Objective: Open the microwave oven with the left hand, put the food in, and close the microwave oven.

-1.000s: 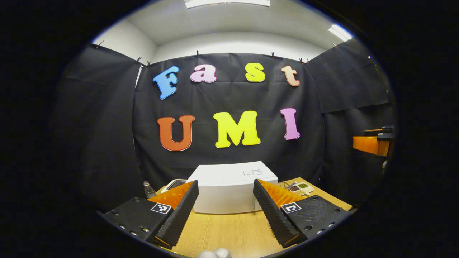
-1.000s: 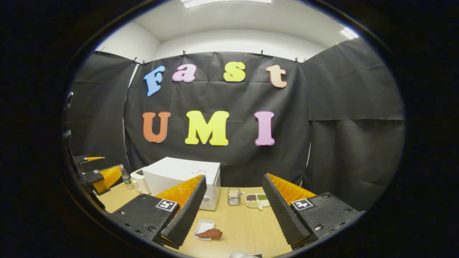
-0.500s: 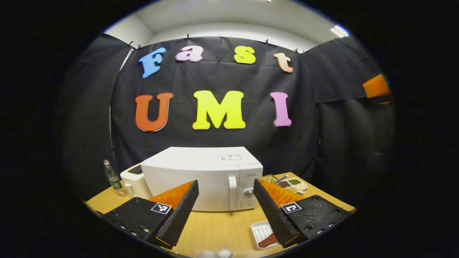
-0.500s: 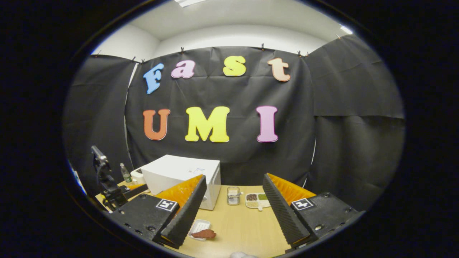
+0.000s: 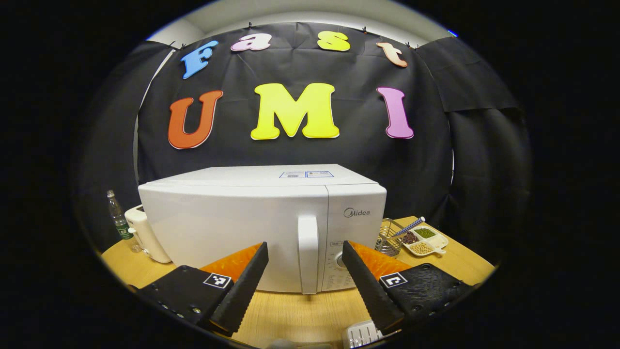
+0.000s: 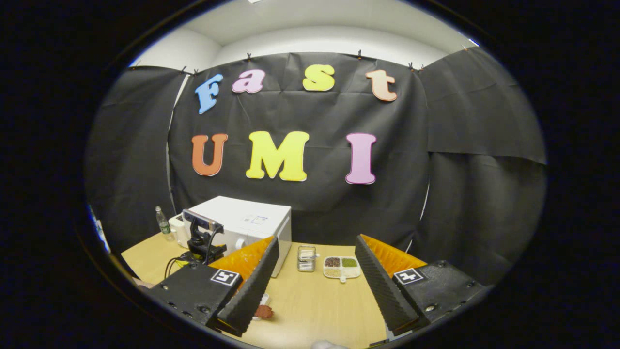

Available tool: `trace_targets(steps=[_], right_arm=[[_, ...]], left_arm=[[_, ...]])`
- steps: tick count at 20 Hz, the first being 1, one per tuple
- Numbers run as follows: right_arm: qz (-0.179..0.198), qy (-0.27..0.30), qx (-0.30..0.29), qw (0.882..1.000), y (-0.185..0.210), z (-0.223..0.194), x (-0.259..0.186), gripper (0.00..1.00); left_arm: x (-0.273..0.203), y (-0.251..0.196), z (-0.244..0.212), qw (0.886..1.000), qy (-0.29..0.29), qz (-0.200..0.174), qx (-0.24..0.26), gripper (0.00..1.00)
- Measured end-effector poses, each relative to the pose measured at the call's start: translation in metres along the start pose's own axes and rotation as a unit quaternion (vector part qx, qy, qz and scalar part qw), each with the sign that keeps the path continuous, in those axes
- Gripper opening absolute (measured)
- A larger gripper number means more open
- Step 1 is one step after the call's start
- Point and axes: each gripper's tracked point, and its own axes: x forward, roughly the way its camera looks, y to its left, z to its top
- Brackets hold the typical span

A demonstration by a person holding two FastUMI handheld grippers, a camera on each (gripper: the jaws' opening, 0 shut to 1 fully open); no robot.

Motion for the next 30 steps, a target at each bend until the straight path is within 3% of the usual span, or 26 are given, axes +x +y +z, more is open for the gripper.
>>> trace_targets(steps=[1, 2, 3, 4, 6, 7, 8, 9, 10, 16, 22, 27, 30], right_arm=[[0.005, 0.003, 0.001, 1.0, 0.001, -0.003, 0.002, 0.92], [0.007, 0.007, 0.003, 1.0, 0.001, -0.005, 0.004, 1.0], [0.008, 0.011, 0.003, 1.0, 0.0, -0.008, 0.006, 0.92], [0.006, 0.014, 0.004, 1.0, -0.001, -0.01, 0.008, 0.92], [0.007, 0.018, 0.007, 1.0, 0.0, -0.01, 0.01, 0.92], [0.007, 0.019, 0.007, 1.0, 0.0, -0.011, 0.01, 0.92], [0.007, 0.019, 0.007, 1.0, -0.001, -0.01, 0.011, 0.92], [0.008, 0.019, 0.009, 1.0, 0.0, -0.01, 0.011, 0.92], [0.006, 0.018, 0.011, 1.0, 0.0, -0.009, 0.011, 0.92], [0.002, 0.025, 0.003, 1.0, 0.004, -0.013, 0.007, 0.92], [0.004, 0.027, 0.0, 1.0, 0.015, -0.014, -0.002, 0.92], [0.009, 0.022, 0.003, 1.0, 0.027, -0.012, -0.009, 0.92], [0.023, 0.018, 0.014, 0.999, 0.044, -0.012, -0.017, 0.92]], left_arm=[[0.006, -0.001, -0.004, 1.0, 0.006, -0.001, -0.003, 0.95], [0.01, 0.001, -0.006, 1.0, 0.008, 0.002, -0.003, 0.95], [0.014, 0.002, -0.007, 1.0, 0.007, 0.003, -0.005, 0.95], [0.016, 0.004, -0.011, 1.0, 0.012, 0.005, -0.004, 0.95], [0.022, 0.007, -0.019, 1.0, 0.026, 0.006, -0.007, 0.84], [0.026, 0.0, -0.022, 0.999, 0.029, -0.007, -0.015, 0.72], [0.021, -0.003, -0.021, 0.999, 0.031, -0.014, -0.017, 0.37], [0.025, -0.004, -0.021, 1.0, 0.025, -0.011, -0.01, 0.15], [0.025, -0.002, -0.022, 1.0, 0.025, -0.01, -0.004, 0.27], [0.022, -0.002, -0.029, 0.999, 0.037, -0.017, -0.017, 0.13], [0.015, 0.0, -0.03, 0.998, 0.051, -0.024, -0.015, 0.12], [-0.047, 0.013, -0.04, 0.998, 0.038, -0.055, 0.009, 0.11], [-0.086, 0.028, -0.047, 0.996, 0.049, -0.073, -0.002, 0.11]])
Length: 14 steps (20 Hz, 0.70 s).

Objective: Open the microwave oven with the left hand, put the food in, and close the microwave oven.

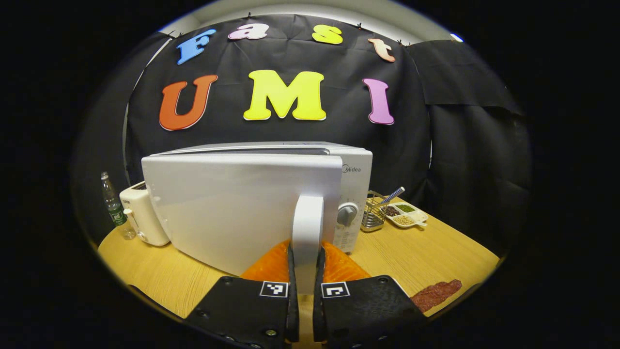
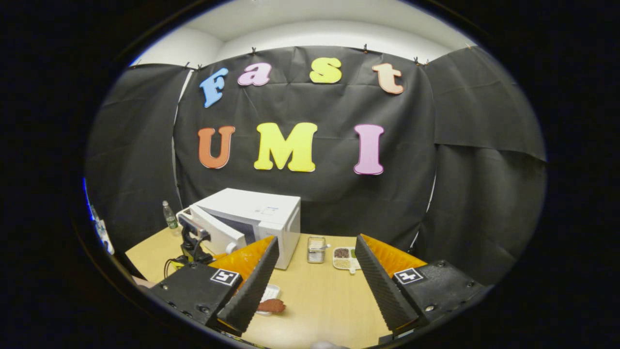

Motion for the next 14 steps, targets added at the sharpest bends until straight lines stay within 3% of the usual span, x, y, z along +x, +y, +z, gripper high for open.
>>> trace_targets(steps=[7, 11, 14], right_arm=[[0.047, 0.003, 0.003, 0.999, 0.06, -0.009, -0.026, 0.92], [0.063, -0.006, 0.008, 0.998, 0.082, -0.006, -0.042, 0.92], [0.073, -0.01, 0.007, 0.997, 0.093, -0.005, -0.051, 0.92]], left_arm=[[-0.07, 0.041, -0.021, 0.999, 0.02, 0.048, -0.001, 0.13], [-0.097, 0.063, -0.027, 0.996, 0.034, 0.081, -0.006, 0.22], [-0.111, 0.078, -0.031, 0.994, 0.043, 0.101, -0.015, 0.21]])
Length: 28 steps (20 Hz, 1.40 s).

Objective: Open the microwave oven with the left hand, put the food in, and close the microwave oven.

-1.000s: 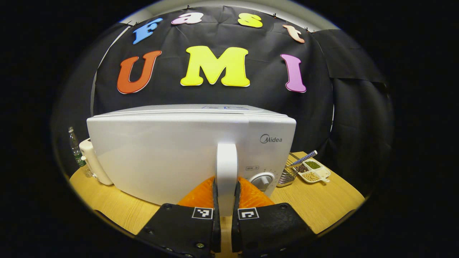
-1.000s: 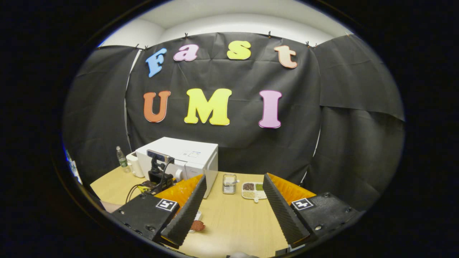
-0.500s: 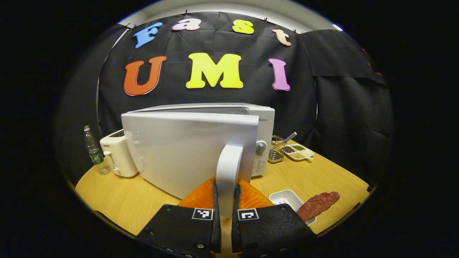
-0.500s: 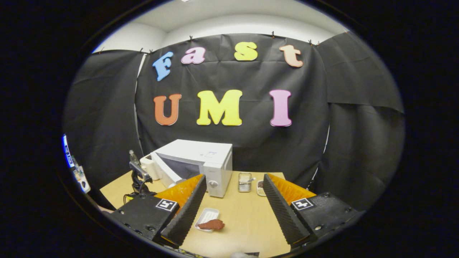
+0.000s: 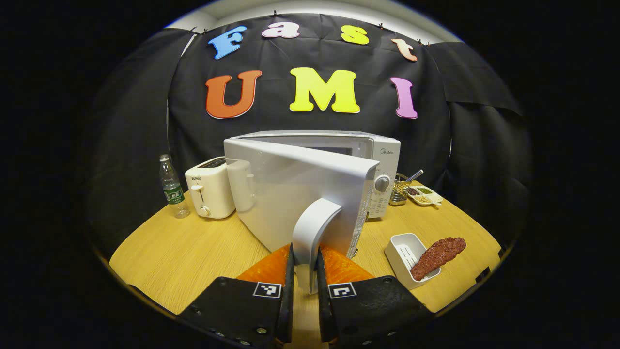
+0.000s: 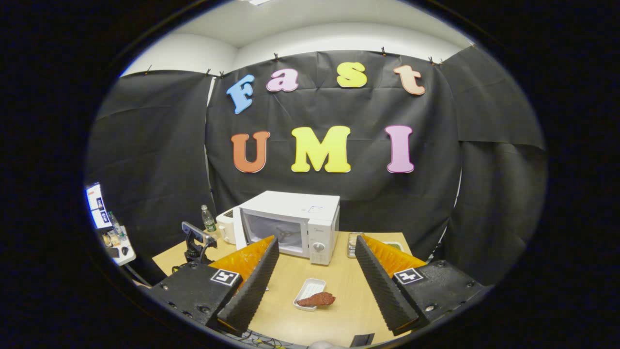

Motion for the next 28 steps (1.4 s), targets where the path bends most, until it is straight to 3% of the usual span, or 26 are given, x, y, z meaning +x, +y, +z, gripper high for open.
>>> trace_targets(steps=[1, 2, 4, 5, 8, 9, 10, 16, 28], right_arm=[[0.001, -0.001, -0.001, 1.0, 0.003, 0.0, -0.002, 1.0], [0.002, -0.002, -0.002, 1.0, 0.006, 0.001, -0.004, 0.92], [0.003, -0.001, -0.001, 1.0, 0.009, -0.001, -0.008, 0.92], [0.006, 0.0, 0.003, 1.0, 0.011, -0.002, -0.01, 0.92], [0.01, 0.001, 0.011, 1.0, 0.016, -0.004, -0.012, 0.92], [0.012, 0.002, 0.013, 1.0, 0.019, -0.006, -0.011, 0.92], [0.014, 0.004, 0.014, 1.0, 0.021, -0.008, -0.011, 0.92], [0.025, 0.018, 0.017, 0.999, 0.036, -0.023, -0.006, 0.92], [0.026, 0.043, 0.017, 0.999, 0.049, -0.052, 0.012, 0.92]], left_arm=[[-0.004, 0.007, -0.002, 1.0, 0.001, 0.008, -0.001, 0.22], [-0.006, 0.012, -0.004, 1.0, 0.003, 0.01, -0.001, 0.22], [-0.012, 0.03, -0.011, 1.0, 0.014, 0.025, -0.002, 0.2], [-0.015, 0.034, -0.013, 1.0, 0.019, 0.023, -0.009, 0.53], [-0.026, 0.05, -0.007, 0.999, 0.004, 0.033, -0.006, 0.68], [-0.031, 0.056, -0.004, 0.999, -0.002, 0.039, 0.002, 0.78], [-0.033, 0.059, -0.004, 0.999, -0.002, 0.039, 0.005, 0.97], [-0.053, 0.091, 0.0, 0.997, -0.013, 0.057, 0.045, 0.97], [-0.098, 0.203, -0.016, 0.99, 0.0, 0.136, 0.019, 0.97]])
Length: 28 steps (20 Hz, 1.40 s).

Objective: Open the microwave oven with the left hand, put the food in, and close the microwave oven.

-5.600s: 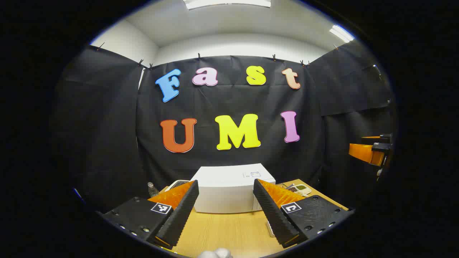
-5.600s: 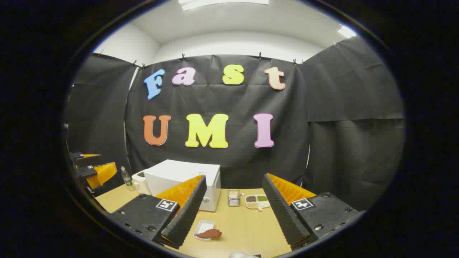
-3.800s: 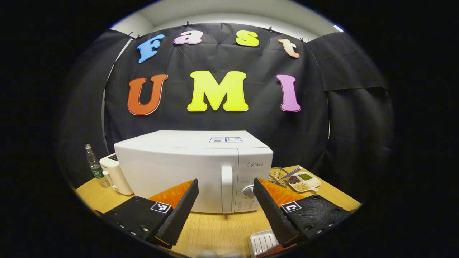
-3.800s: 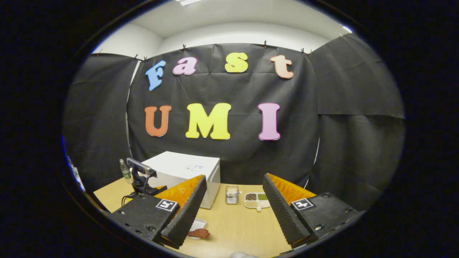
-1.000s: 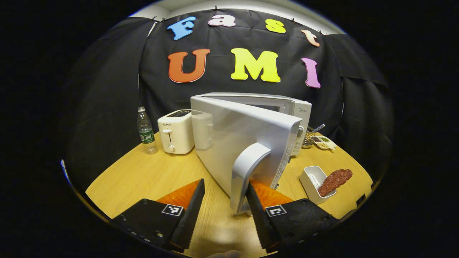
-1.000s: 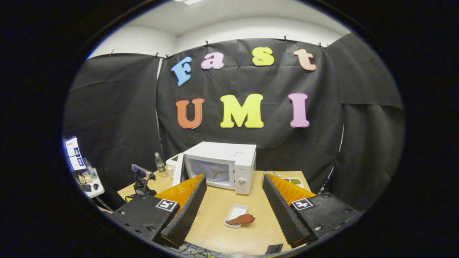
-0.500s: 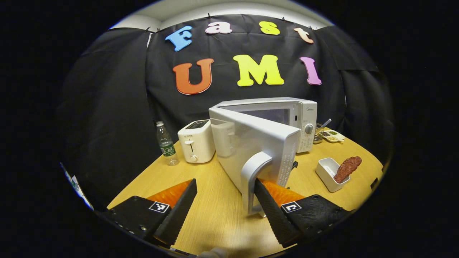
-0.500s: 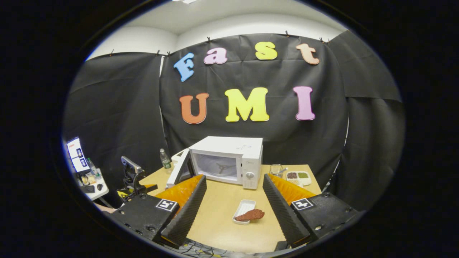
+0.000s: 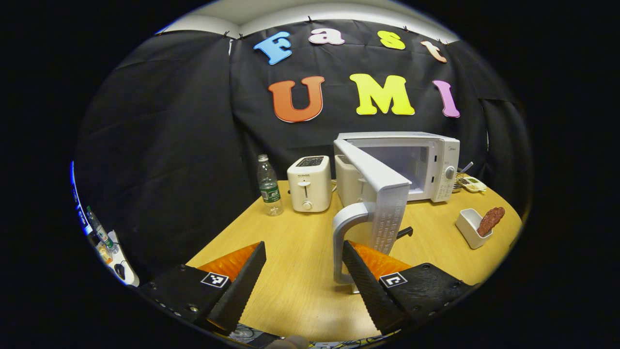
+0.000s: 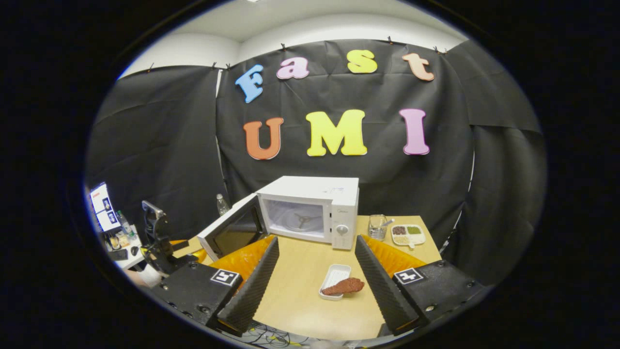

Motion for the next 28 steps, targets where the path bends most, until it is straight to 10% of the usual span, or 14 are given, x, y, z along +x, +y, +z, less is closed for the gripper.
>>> trace_targets(steps=[12, 14, 20, 28], right_arm=[[-0.019, 0.113, 0.069, 0.991, -0.079, -0.123, 0.075, 1.0], [-0.016, 0.148, 0.098, 0.984, -0.091, -0.15, 0.091, 0.89], [0.042, 0.239, 0.207, 0.948, -0.103, -0.203, 0.137, 0.78], [0.131, 0.346, 0.255, 0.894, -0.101, -0.235, 0.172, 0.38]], left_arm=[[-0.044, -0.034, 0.007, 0.999, -0.01, -0.022, -0.028, 0.97], [-0.049, -0.051, 0.021, 0.999, -0.019, -0.031, -0.034, 0.97], [-0.056, -0.089, 0.053, 0.998, -0.027, -0.028, -0.047, 0.97], [-0.057, -0.118, 0.072, 0.999, -0.014, 0.02, -0.033, 0.97]])
